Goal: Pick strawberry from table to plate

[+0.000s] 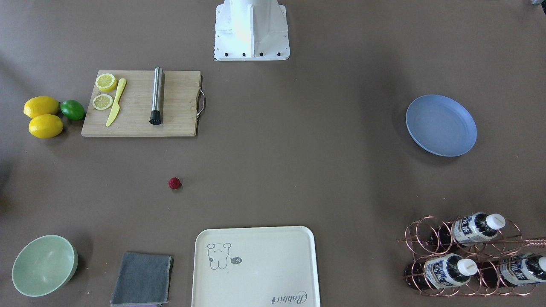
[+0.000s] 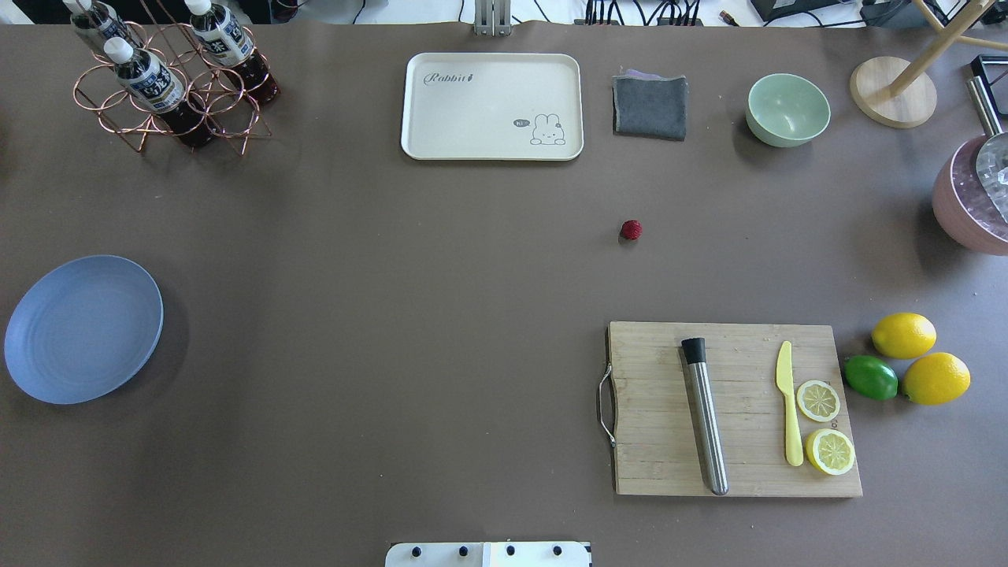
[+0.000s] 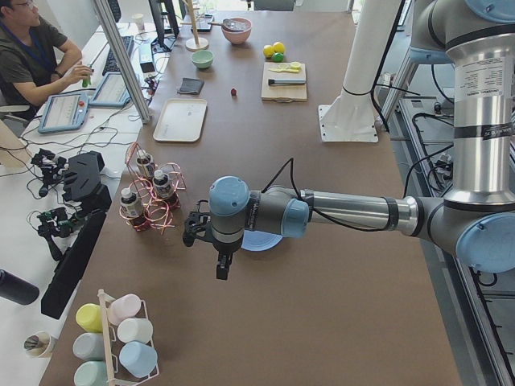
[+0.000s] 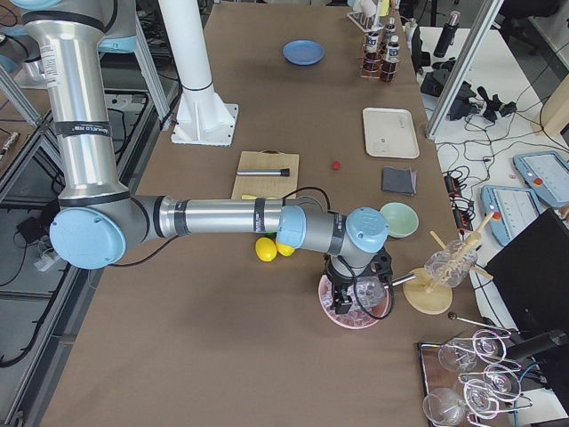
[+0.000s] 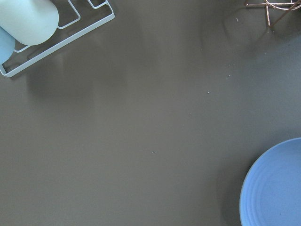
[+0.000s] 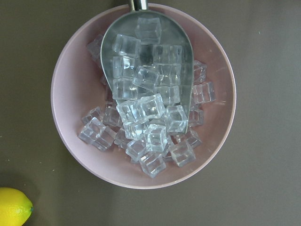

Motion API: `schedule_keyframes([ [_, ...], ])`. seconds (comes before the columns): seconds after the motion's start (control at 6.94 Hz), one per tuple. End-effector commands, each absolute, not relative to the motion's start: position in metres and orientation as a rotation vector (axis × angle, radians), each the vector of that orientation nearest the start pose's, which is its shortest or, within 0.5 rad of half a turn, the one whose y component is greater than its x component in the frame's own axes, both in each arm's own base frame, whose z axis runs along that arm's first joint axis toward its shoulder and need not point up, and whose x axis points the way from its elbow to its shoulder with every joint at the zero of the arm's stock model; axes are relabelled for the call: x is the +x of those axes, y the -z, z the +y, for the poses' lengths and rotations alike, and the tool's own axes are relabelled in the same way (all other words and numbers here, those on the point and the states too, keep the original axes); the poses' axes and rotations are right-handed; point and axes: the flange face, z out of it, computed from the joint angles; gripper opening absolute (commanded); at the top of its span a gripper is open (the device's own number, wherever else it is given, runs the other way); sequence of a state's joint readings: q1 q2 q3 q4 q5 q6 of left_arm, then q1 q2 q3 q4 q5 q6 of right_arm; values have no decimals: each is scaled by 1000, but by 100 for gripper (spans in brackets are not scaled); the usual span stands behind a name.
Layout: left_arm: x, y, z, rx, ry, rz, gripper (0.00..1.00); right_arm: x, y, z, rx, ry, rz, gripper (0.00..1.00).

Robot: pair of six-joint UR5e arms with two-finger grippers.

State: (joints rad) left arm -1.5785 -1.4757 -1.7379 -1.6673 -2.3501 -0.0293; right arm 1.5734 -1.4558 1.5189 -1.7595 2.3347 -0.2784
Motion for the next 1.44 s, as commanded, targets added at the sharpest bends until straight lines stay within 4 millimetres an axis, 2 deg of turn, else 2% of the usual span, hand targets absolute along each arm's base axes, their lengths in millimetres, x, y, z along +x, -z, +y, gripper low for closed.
schedule_keyframes([
  [0.0, -64, -610, -461, 148, -34, 780, 97, 67, -643, -530, -10, 210, -773, 100],
  [0.43, -54, -608, -458, 186, -84, 777, 97, 68, -643, -530, -11, 205, -773, 100],
  [1.3, -51, -609, -458, 181, -82, 781, 97, 68, -646, -528, -14, 203, -772, 100],
])
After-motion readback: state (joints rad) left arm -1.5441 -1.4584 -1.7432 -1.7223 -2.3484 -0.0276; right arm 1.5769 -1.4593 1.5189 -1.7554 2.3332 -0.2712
